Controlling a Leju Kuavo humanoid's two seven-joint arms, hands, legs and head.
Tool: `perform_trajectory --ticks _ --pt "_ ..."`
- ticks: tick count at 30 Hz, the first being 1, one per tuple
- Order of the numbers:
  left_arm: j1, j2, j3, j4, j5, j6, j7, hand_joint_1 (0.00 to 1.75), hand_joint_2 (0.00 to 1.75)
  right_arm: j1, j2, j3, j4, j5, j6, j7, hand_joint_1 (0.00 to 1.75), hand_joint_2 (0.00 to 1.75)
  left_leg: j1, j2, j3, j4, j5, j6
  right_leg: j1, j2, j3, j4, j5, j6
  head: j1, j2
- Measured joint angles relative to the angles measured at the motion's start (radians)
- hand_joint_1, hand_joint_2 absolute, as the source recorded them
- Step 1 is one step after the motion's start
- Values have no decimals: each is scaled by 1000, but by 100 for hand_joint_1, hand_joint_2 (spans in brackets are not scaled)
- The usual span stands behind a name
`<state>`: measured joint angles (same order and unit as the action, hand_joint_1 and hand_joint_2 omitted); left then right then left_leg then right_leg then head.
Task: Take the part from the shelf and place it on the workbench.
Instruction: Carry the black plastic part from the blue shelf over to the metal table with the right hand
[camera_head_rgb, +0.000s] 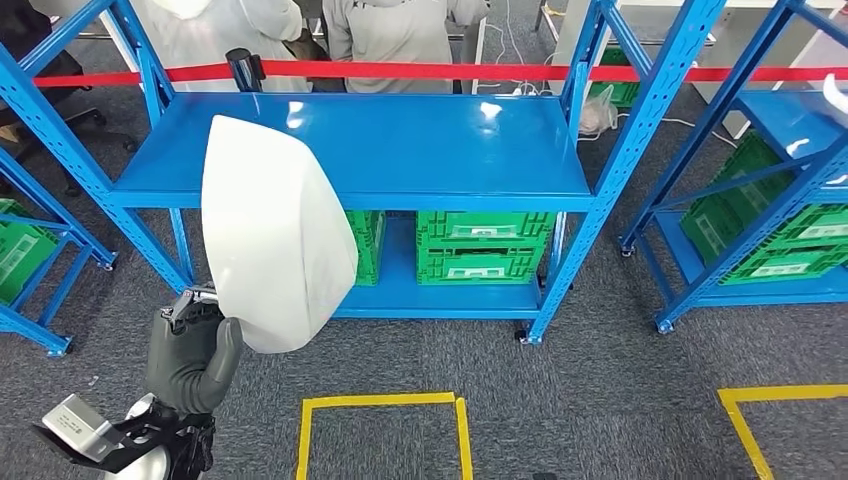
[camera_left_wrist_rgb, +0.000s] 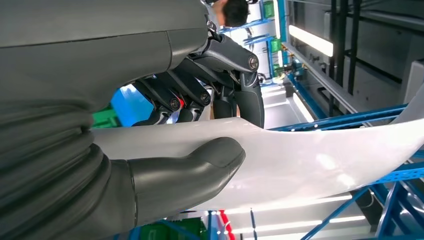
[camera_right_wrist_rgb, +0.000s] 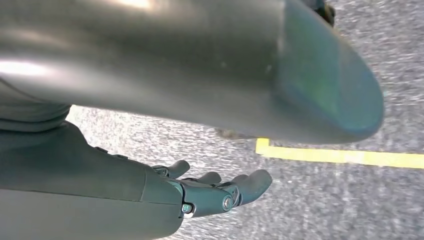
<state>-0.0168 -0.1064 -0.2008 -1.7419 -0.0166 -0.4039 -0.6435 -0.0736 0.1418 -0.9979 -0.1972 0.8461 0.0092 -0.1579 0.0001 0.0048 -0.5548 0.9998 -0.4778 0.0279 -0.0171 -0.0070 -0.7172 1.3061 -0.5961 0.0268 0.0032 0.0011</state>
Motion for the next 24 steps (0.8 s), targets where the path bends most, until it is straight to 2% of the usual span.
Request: perform_trajectory --ticks 1,2,3,4,5,6,7,9,10,11,12,13,14,15,16,17,18,19,20,21,22,24 --pt "2 0 0 0 -1 0 0 175 175 0 0 0 0 0 0 -2 0 0 -1 0 -19 7 10 -1 1 0 20 3 23 -2 0 0" --pt "3 0 1 -1 -2 1 0 175 175 0 0 -1 0 0 0 -3 0 0 -2 0 -38 14 20 -3 3 1 57 -29 52 -7 0 0" --pt "3 0 1 -3 -3 1 0 175 175 -1 0 -1 0 0 0 -5 0 0 -2 0 -55 22 28 -5 5 2 108 -91 68 -13 1 0" --pt "4 0 2 -5 -3 2 0 175 175 -3 -1 -1 0 0 0 -6 0 0 -3 -1 -68 29 35 -9 9 3 165 -169 65 -20 1 0" --pt "4 0 3 -7 -3 2 -1 175 175 -4 -1 -1 -1 0 0 -7 0 0 -3 0 -75 33 42 -14 12 4 206 -232 53 -25 0 0" --pt "5 -1 4 -9 -3 3 -2 175 175 -5 -1 -1 -1 0 0 -9 0 0 -2 1 -79 35 49 -20 16 5 231 -276 38 -30 1 0" --pt "6 -1 4 -10 -3 4 -5 175 175 -6 -2 -2 -1 0 0 -11 0 0 -2 1 -81 33 57 -27 19 5 238 -296 33 -33 2 0" --pt "10 0 4 -12 -4 6 -11 175 175 -6 -1 -3 -1 0 0 -14 0 0 0 1 -84 31 65 -40 17 2 224 -303 51 -44 4 0" --pt "14 1 4 -14 -5 8 -13 175 175 -7 -1 -4 -1 0 0 -15 0 0 1 -1 -91 42 46 -45 14 0 214 -306 64 -52 2 0" --pt "16 3 4 -16 -6 9 -14 175 175 -7 0 -4 -1 0 0 -17 0 0 2 -2 -101 70 8 -50 11 -2 202 -309 77 -58 1 0" --pt "18 6 4 -17 -7 10 -15 175 175 -8 0 -4 -1 0 0 -18 0 0 4 -3 -114 116 -46 -55 10 -4 188 -309 90 -62 -1 0" --pt "20 8 4 -19 -8 10 -15 175 175 -8 0 -5 -1 -1 -1 -20 0 0 6 -4 -128 177 -97 -59 10 -5 171 -309 103 -64 -3 0" --pt "22 11 4 -19 -8 10 -15 175 175 -8 1 -5 -1 -2 -1 -21 0 0 8 -3 -138 237 -130 -64 10 -5 154 -308 114 -63 -3 0" --pt "23 13 4 -19 -8 10 -15 175 175 -7 1 -6 -1 -4 -1 -21 0 0 9 -3 -139 282 -134 -67 9 -7 137 -307 126 -61 -3 0" --pt "25 16 4 -18 -8 10 -15 175 175 -7 3 -7 -1 -7 -1 -21 0 0 11 -3 -128 303 -113 -69 9 -8 119 -305 137 -58 -4 0" --pt "25 18 4 -17 -8 11 -15 175 175 -6 4 -8 -1 -8 -1 -21 0 0 12 -3 -102 292 -77 -71 8 -10 104 -303 147 -55 -4 0" --pt "26 20 4 -17 -8 12 -15 175 175 -6 6 -8 -1 -9 -1 -21 0 0 14 2 -60 250 -46 -71 8 -13 90 -300 157 -51 -4 0" --pt "25 22 4 -17 -8 13 -13 175 175 -5 8 -9 -1 -8 -1 -21 0 0 13 14 -5 180 -37 -72 9 -16 80 -295 165 -47 -5 0" --pt "23 23 4 -17 -8 16 -11 175 175 -3 10 -9 -1 -6 -1 -20 0 0 11 24 48 105 -51 -68 10 -19 74 -290 172 -42 -5 0" --pt "22 24 4 -18 -10 19 -8 175 175 -2 12 -9 -1 -3 0 -18 0 0 9 32 87 43 -74 -60 11 -24 70 -286 178 -36 -6 0" --pt "21 24 4 -20 -12 23 -3 175 175 0 13 -9 -1 2 0 -16 0 0 6 33 107 4 -95 -51 12 -30 68 -284 184 -30 -6 0" --pt "24 25 5 -24 -19 32 6 175 175 1 16 -9 -1 9 0 -9 0 0 3 19 104 -10 -97 -27 8 -40 66 -282 191 -17 -6 0"
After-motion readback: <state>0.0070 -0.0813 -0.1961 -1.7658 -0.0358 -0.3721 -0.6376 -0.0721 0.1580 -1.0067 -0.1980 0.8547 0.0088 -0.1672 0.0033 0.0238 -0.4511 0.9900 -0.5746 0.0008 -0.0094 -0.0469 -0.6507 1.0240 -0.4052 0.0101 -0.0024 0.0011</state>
